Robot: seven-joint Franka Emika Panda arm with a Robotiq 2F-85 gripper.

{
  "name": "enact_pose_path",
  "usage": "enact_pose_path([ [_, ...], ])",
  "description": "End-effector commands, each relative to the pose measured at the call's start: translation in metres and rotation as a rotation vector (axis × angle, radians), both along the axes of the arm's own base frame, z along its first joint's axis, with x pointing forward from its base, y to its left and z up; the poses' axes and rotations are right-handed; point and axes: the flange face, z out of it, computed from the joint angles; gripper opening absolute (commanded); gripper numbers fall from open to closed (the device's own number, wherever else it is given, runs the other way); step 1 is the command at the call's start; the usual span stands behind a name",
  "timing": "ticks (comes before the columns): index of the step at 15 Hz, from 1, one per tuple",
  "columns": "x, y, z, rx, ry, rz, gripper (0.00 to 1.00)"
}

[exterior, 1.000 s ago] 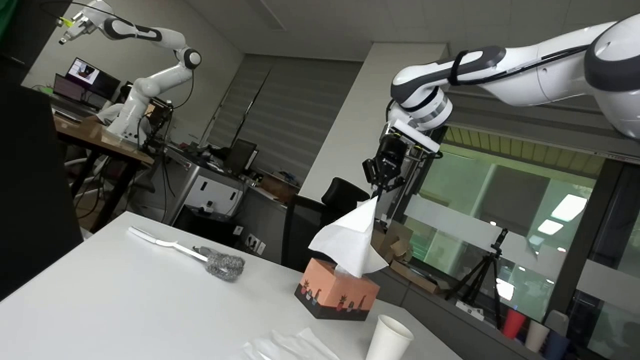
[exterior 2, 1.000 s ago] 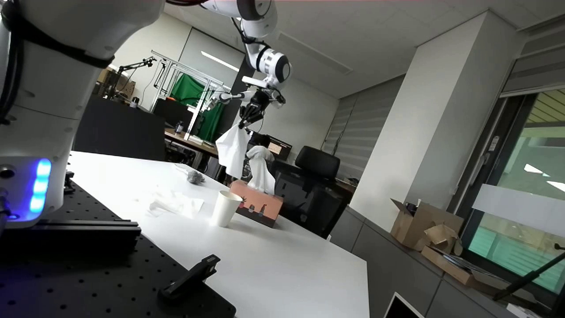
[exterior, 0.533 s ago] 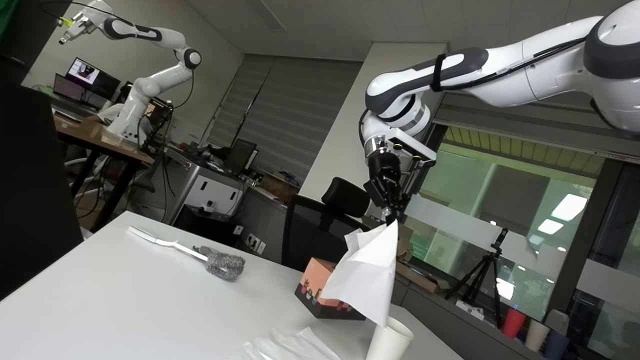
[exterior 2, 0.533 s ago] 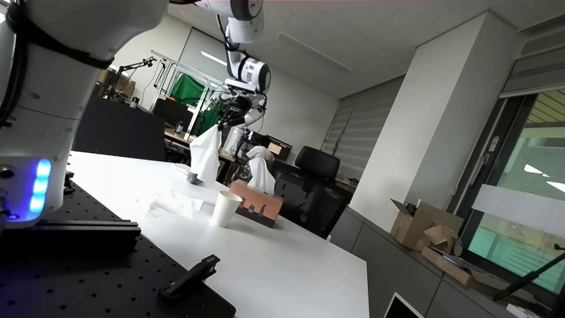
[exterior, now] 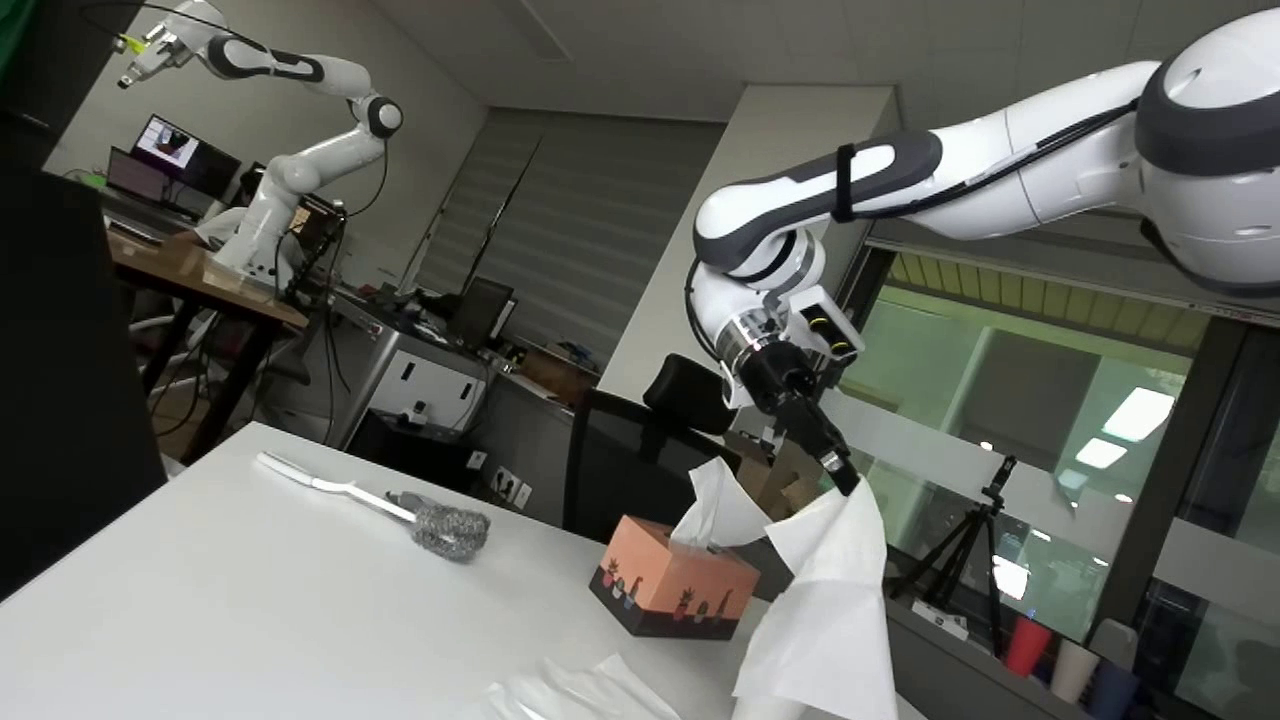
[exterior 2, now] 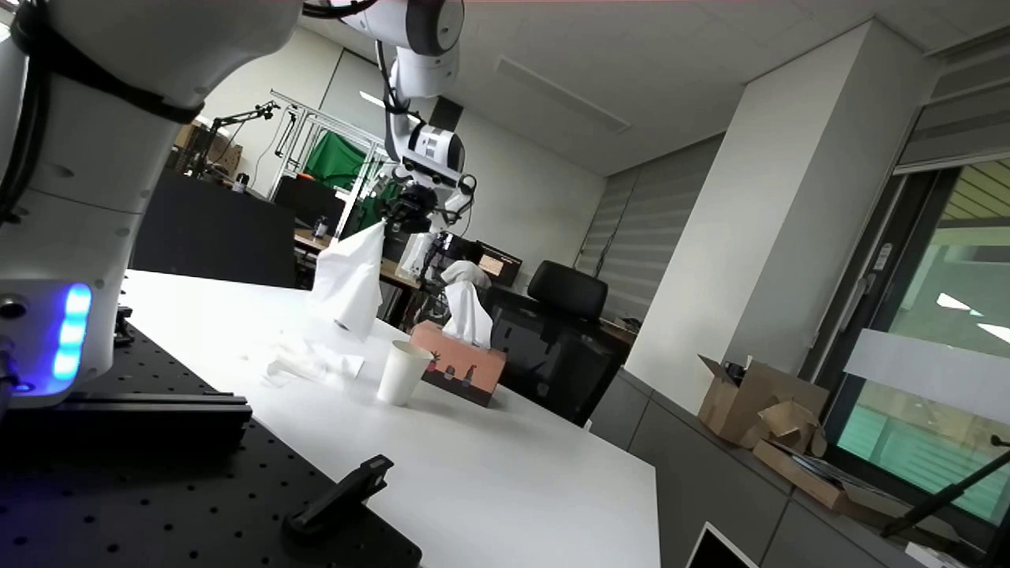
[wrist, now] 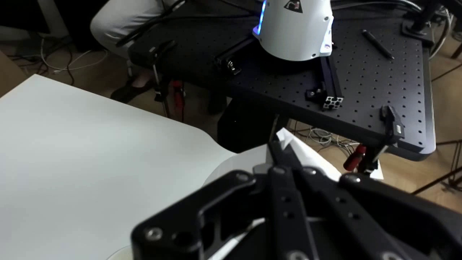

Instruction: Remove one square of tissue from the box

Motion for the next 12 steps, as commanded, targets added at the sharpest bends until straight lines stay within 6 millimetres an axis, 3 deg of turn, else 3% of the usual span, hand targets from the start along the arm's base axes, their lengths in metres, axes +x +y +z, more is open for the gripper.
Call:
enact_pose_path([
  [1,0.000,0.001,-0.013,-0.003,0.021,0.020,0.01],
  [4,-0.002,0.003,-0.039,-0.012,0.061,0.039,0.01],
  [12,0.000,0.003,-0.035,-0.006,0.052,0.041,0.00],
])
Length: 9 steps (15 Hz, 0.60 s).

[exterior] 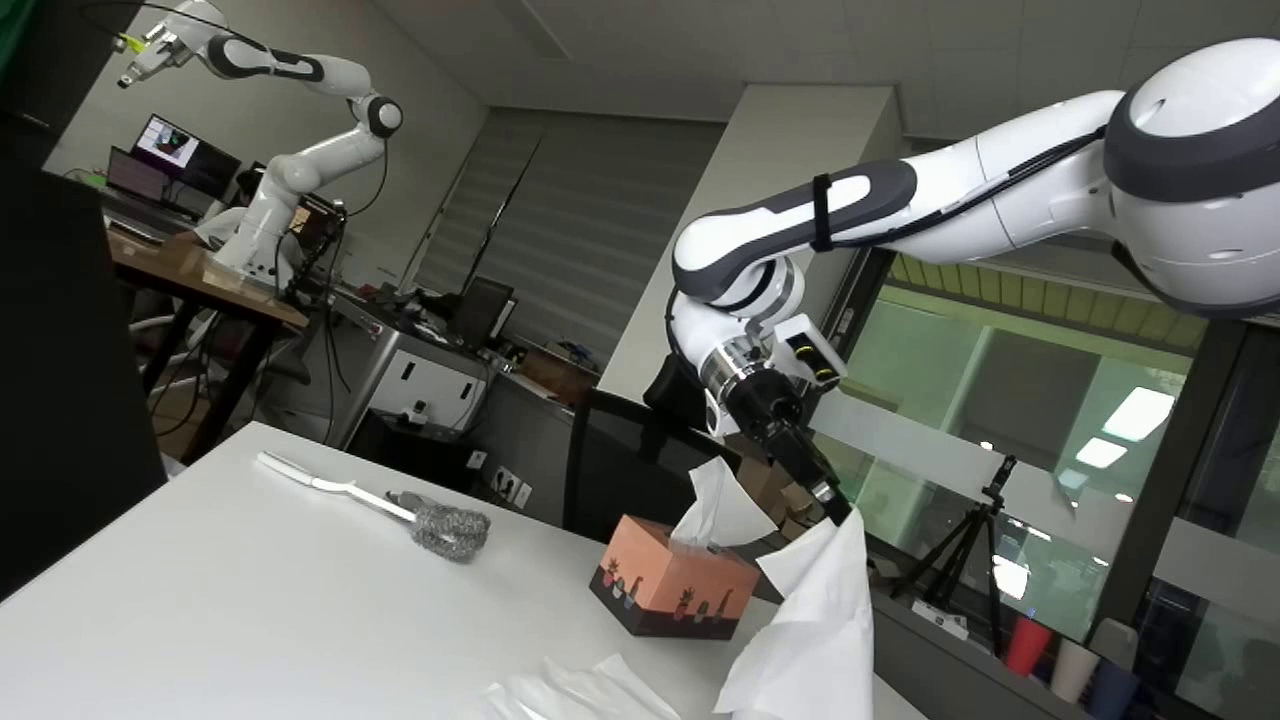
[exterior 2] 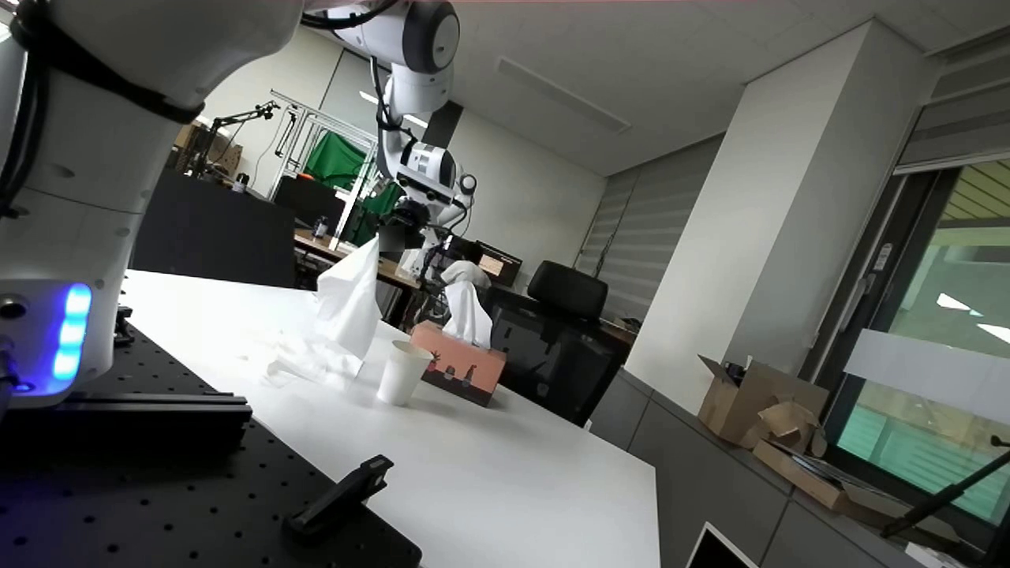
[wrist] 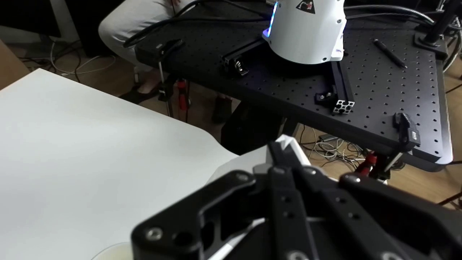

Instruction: Remove one square of tissue from the box

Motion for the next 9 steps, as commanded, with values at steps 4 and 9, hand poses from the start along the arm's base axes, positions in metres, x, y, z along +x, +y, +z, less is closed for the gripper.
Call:
enact_pose_path([
  [4,-0.010,0.021,-0.043,0.046,0.129,0.097,0.00],
  [9,-0.027,0.045,-0.113,0.086,0.279,0.250,0.00],
])
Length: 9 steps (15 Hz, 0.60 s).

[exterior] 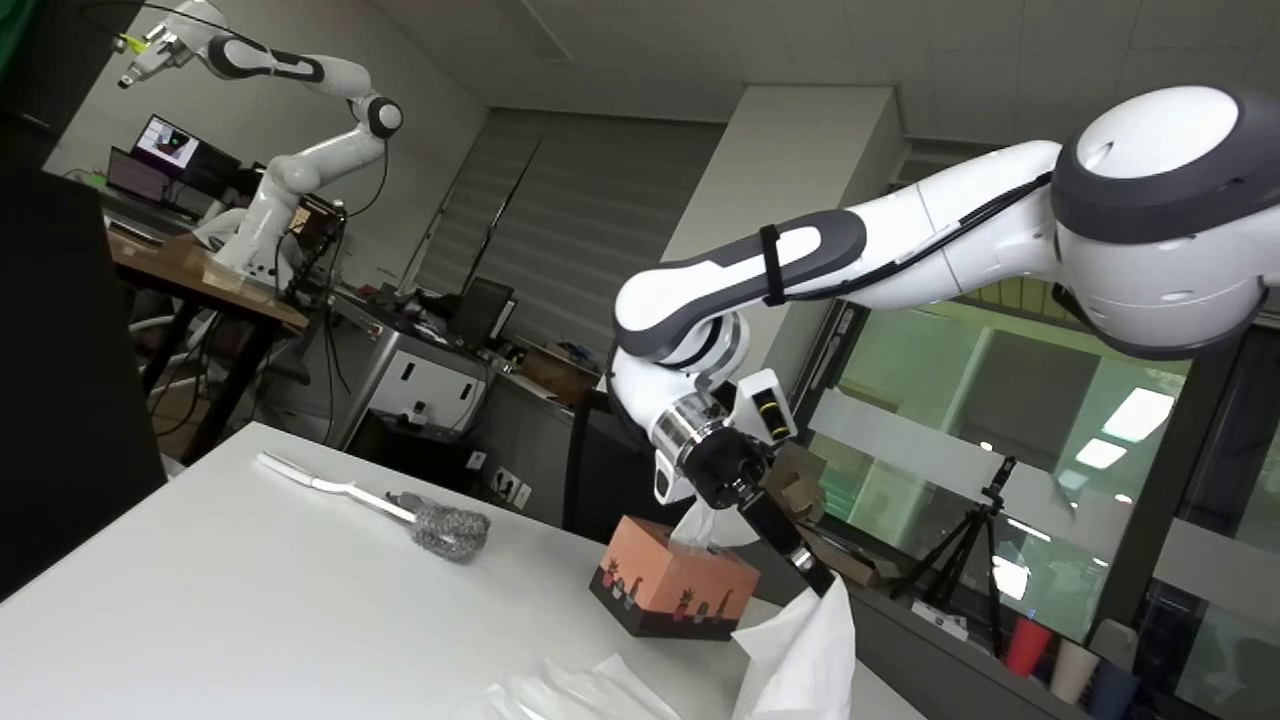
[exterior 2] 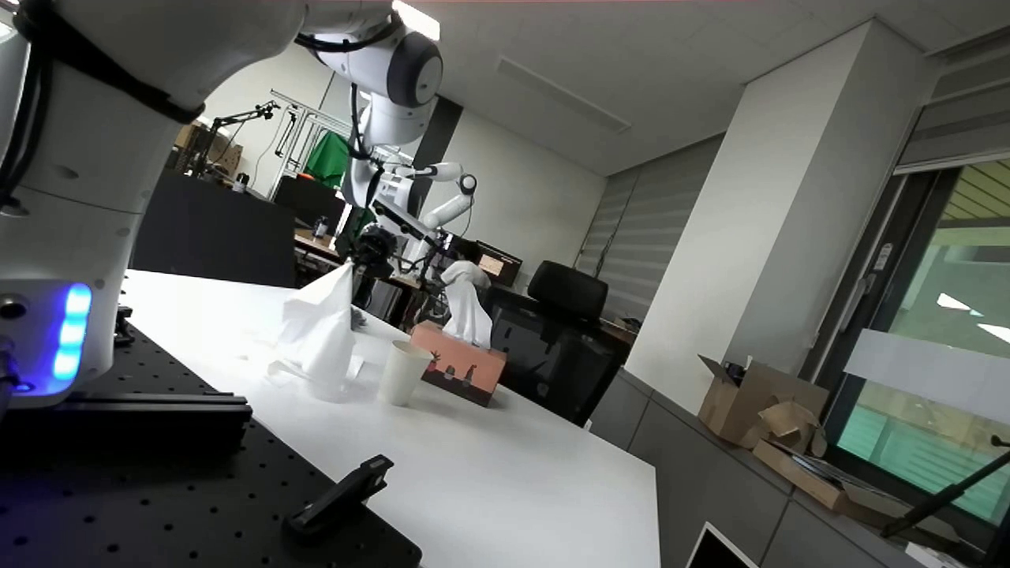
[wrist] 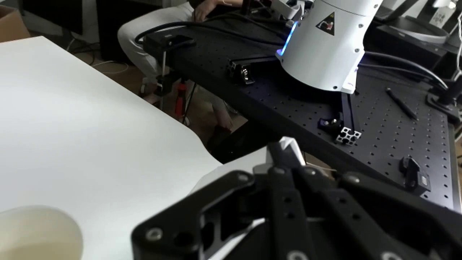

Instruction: Remove one square of tissue from the box

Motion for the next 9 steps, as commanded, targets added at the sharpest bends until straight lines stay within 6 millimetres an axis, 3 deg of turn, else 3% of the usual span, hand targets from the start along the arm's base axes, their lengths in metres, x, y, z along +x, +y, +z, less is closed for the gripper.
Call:
enact_pose_path([
  [1,-0.001,0.014,-0.040,0.000,0.042,0.055,0.00],
  [5,0.009,0.037,-0.079,0.061,-0.154,-0.058,0.00],
  [9,0.022,0.054,-0.096,0.106,-0.350,-0.148,0.00],
])
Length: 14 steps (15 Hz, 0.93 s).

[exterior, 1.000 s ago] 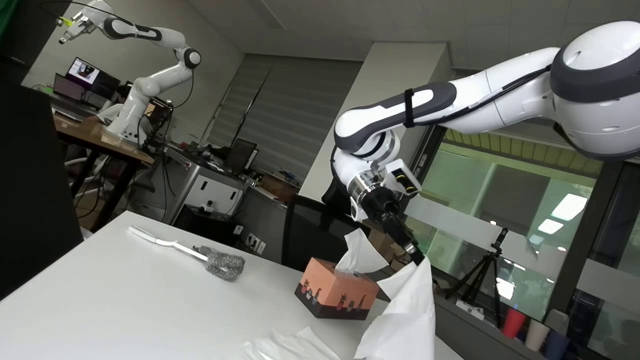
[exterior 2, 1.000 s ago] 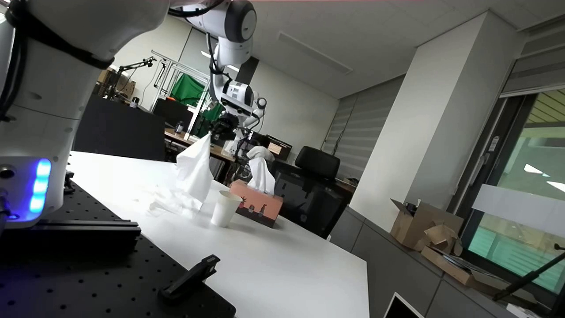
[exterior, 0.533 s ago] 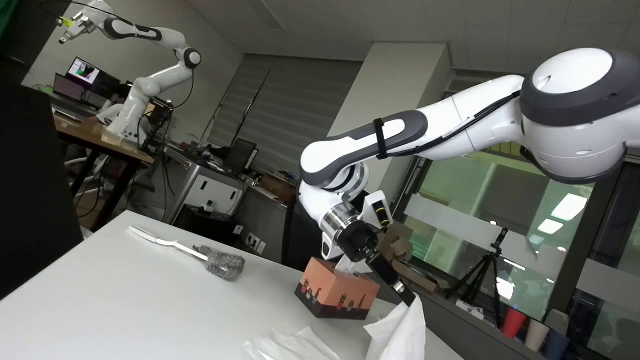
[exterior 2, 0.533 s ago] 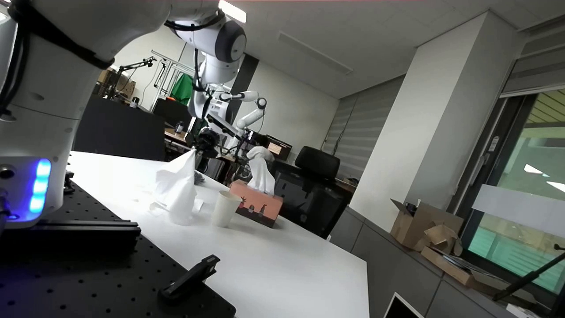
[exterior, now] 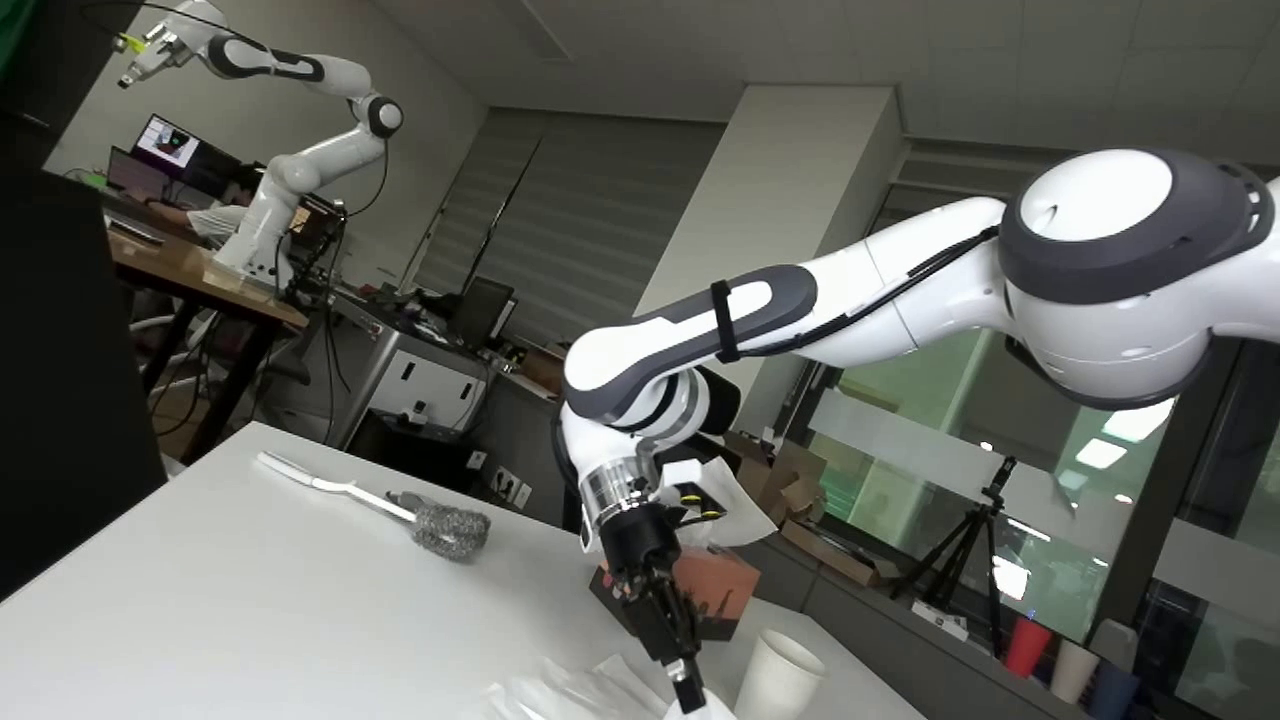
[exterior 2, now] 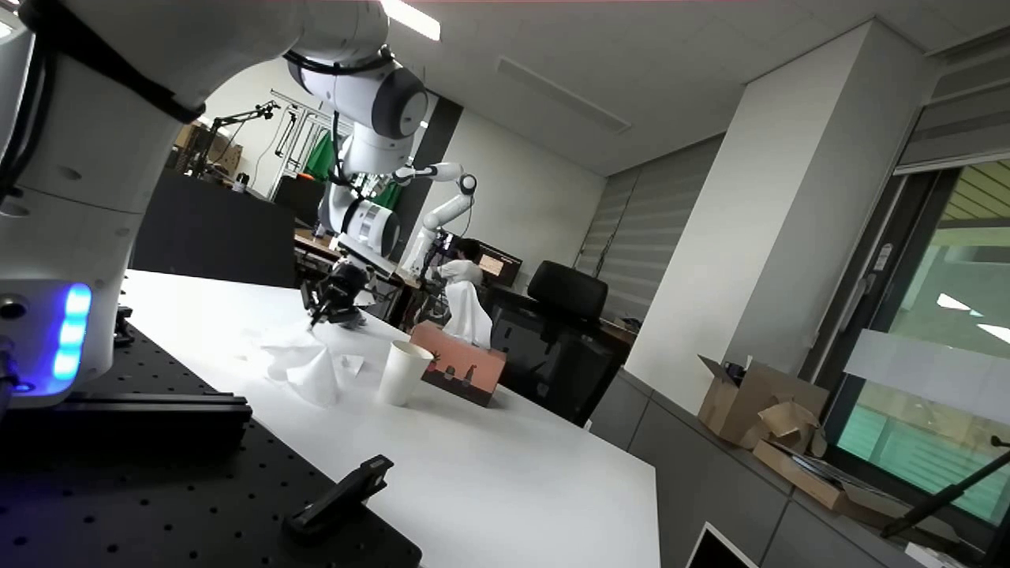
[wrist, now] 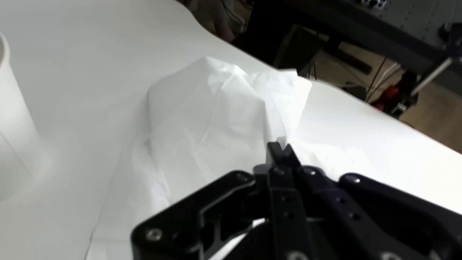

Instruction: Remove one square of tissue from the box

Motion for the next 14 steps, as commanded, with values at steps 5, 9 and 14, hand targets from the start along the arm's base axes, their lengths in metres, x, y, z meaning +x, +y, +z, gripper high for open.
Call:
enact_pose_path([
  [5,0.027,0.015,0.001,0.031,-0.310,-0.180,0.00],
  [9,0.037,0.019,0.015,0.034,-0.425,-0.224,0.40],
  [14,0.055,0.027,0.075,0.049,-0.590,-0.267,0.74],
])
